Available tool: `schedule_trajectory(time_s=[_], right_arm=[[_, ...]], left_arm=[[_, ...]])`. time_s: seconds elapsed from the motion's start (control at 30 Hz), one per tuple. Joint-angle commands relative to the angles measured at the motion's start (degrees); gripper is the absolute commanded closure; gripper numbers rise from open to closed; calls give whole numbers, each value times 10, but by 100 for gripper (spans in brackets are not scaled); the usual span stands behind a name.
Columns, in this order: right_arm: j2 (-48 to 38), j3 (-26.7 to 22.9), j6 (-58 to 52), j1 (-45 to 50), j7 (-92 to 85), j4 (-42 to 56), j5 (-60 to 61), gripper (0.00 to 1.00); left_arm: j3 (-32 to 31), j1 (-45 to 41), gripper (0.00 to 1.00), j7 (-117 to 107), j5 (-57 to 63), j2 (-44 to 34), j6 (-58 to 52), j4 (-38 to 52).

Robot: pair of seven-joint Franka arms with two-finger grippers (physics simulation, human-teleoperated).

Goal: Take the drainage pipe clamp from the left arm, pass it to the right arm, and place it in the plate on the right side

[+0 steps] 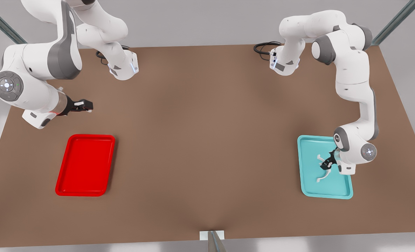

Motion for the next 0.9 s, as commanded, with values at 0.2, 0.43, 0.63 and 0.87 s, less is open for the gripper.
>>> schedule_trajectory(time_s=[0.2, 0.43, 0.63, 0.87], right_arm=[[-1, -1, 0, -1, 1, -1, 0, 0], [0, -1, 0, 0, 1, -1, 0, 0], [0, -1, 0, 0, 1, -1, 0, 0], [1, 0, 0, 0, 1, -1, 0, 0]], left_arm=[[-1, 0, 22, -92, 0, -3, 15, -12], [-1, 1, 35, -50, -67, -10, 15, -22], [-1, 1, 63, -50, -67, -9, 18, -21], [-1, 1, 79, -53, -80, -10, 19, -21]])
